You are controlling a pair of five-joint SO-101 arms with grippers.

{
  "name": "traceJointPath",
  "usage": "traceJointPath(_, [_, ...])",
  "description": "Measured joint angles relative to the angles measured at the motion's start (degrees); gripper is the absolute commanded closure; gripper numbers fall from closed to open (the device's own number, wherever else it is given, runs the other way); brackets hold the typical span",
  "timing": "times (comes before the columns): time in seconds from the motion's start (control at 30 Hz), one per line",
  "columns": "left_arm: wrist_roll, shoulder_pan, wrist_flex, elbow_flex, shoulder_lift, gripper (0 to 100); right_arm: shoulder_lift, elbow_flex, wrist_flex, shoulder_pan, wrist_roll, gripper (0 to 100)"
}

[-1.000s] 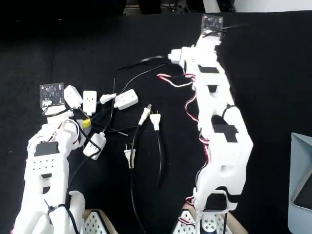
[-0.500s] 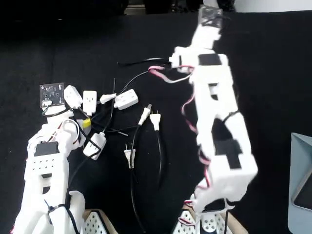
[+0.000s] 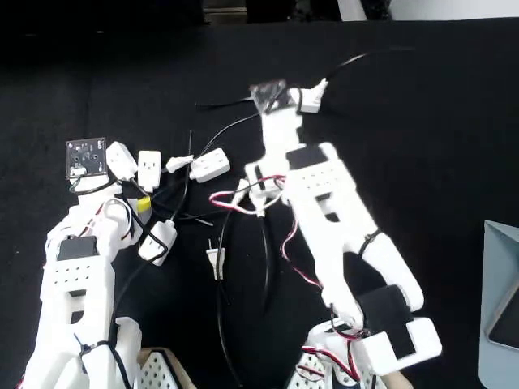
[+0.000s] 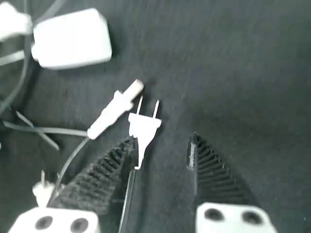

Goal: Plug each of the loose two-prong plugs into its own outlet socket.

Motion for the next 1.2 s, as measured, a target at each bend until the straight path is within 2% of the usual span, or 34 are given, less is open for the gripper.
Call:
traceJointPath(0.17, [0.00,0.00,0.00,0.70,-0.35,73,0.26,2.99,0.00,-1.23,3.60,83.3])
traceJointPath(0.6, [0.00,0.00,0.00,0.79,-0.35,73,14.86,2.81,-6.15,-2.11,2.99,83.7])
traceJointPath(0.83, [0.00,0.00,0.00,0.79,-0.35,73,15.12,2.46,-6.42,-1.93,1.49,98.5])
traceJointPath(1.03, [0.00,0.00,0.00,0.79,-0.35,73,13.89,2.81,-6.07,-2.02,1.32,98.6])
traceJointPath(1.2, [0.00,0.00,0.00,0.79,-0.35,73,6.33,6.59,-5.89,-2.29,1.14,98.7])
